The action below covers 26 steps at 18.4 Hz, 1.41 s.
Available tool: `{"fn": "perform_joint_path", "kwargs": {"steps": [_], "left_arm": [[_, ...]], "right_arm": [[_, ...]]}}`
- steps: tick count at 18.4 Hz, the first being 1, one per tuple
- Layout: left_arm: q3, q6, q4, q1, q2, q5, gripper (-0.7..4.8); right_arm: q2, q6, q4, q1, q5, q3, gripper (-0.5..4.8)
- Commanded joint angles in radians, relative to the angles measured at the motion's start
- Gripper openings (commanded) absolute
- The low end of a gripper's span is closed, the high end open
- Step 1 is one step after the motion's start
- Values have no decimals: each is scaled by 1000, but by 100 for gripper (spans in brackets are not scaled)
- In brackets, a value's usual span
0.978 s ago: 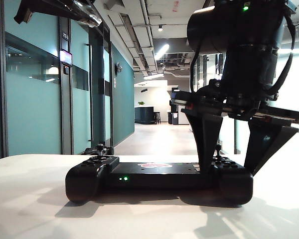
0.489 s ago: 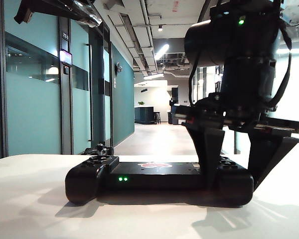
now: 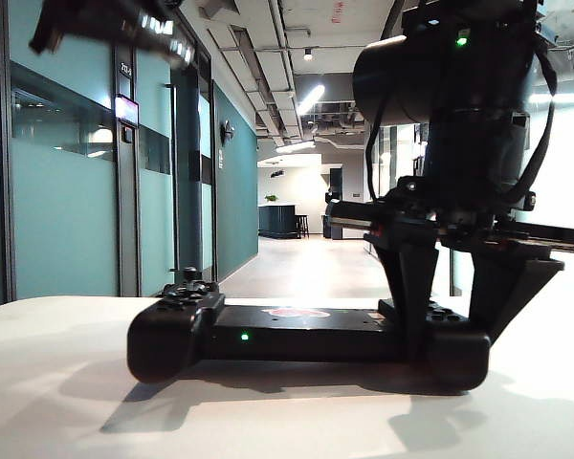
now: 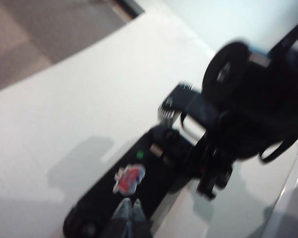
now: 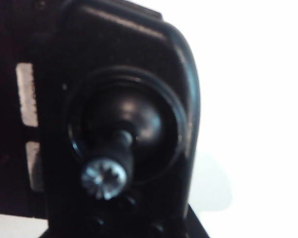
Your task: Push the left joystick on the remote control sitting on the white table forward to make the robot dog walk in a straight line until it approaches the door.
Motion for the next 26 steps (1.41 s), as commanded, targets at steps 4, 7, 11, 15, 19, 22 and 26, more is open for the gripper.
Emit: {"fn": "perform_joint_path", "kwargs": {"steps": [4,7,11,15,19,22,26], "left_arm": [[-209,48,200,-2,-2,6,-5],[-308,53,297,-2,-2,6,-5],[-364,101,357,-2,50,6,-5],[-364,117,426,-2,192,48,-5],[-363,118,478,-2,248,59,-5],[-363,117,514,-2,271,69,-5],[-362,118,525,-2,294,68,-5]], "right_arm": [[-2,82,-60,0,30,0,106],[-2,87,-58,0,30,0,106],[-2,87,-53,0,30,0,106],[-2,86,-50,-1,31,0,106],[-2,86,-51,-1,30,0,106],[-2,86,-50,0,30,0,106],[-2,85,-51,0,30,0,106]]}}
